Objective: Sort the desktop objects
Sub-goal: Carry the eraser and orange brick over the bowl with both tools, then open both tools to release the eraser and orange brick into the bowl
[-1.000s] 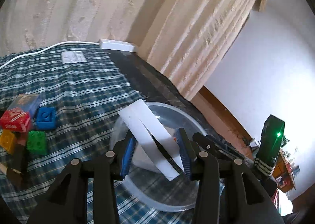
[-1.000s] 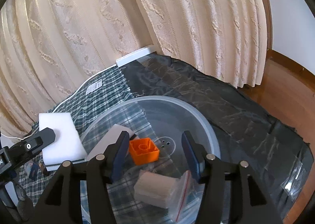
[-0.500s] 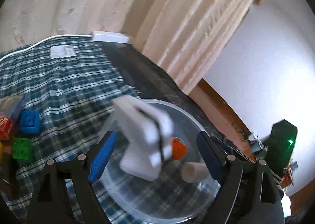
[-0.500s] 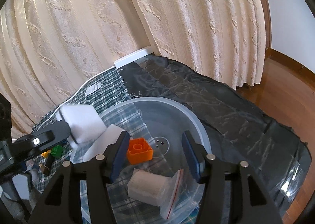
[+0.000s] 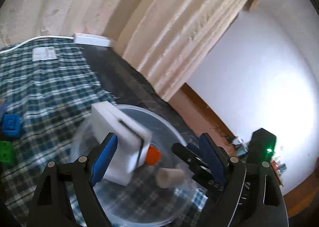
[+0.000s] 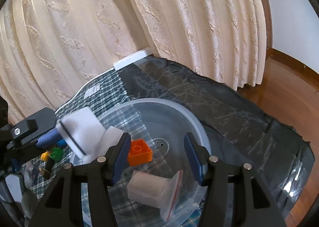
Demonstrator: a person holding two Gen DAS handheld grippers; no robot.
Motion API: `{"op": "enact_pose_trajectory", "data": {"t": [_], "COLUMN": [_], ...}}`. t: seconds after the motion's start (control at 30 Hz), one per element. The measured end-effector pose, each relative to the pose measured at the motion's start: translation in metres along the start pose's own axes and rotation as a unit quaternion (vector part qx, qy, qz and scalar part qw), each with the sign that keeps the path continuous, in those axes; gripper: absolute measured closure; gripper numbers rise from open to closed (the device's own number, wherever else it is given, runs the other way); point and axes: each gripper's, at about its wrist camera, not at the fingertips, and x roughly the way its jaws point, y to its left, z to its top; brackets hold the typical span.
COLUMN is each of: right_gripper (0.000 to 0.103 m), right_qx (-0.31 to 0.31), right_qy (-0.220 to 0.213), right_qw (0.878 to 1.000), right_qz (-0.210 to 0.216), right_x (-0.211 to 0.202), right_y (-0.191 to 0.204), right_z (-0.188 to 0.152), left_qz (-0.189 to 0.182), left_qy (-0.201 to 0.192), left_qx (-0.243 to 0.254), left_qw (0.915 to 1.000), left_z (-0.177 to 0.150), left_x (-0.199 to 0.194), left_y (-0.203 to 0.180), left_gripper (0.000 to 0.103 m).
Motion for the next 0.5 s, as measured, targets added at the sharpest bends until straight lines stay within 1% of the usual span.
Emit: {"op": "enact_pose_trajectory", "data": {"t": [0.13,0.17,0.37,0.5], "right_gripper": [0.043,0.043,0.043,0.043], "right_qx": [0.009,0.009,0.012,0.011], "right_qy": [-0.005,-0.006,-0.013,-0.017], "right_qw": [1.000,1.000,1.000,1.000], "right_qz": [-0.004,-0.005,-0.006,-0.004], "right_x": [-0.003,-0.004,-0.009,-0.014], "right_y": [-0.004,-0.004,-0.002,0.001], "right_z": [0.002,0.001,0.001,0.000], "left_qz": [-0.037,-0.038,-0.019,-0.026], "left_qy": [0.009,0.010,-0.002,-0.005], "left_qx": [-0.021,-0.022,-0.029,-0.043], "left_qw": [0.9991,0.9990,0.9994,0.9987], "left_z": [-0.001,-0.002,-0.004,0.000], "left_x": [0.004,0.005,-0.005,-0.006], "left_y": [-0.002,-0.003,0.002,0.006], "left_gripper": [0.017,0.017,0.017,0.017]}}
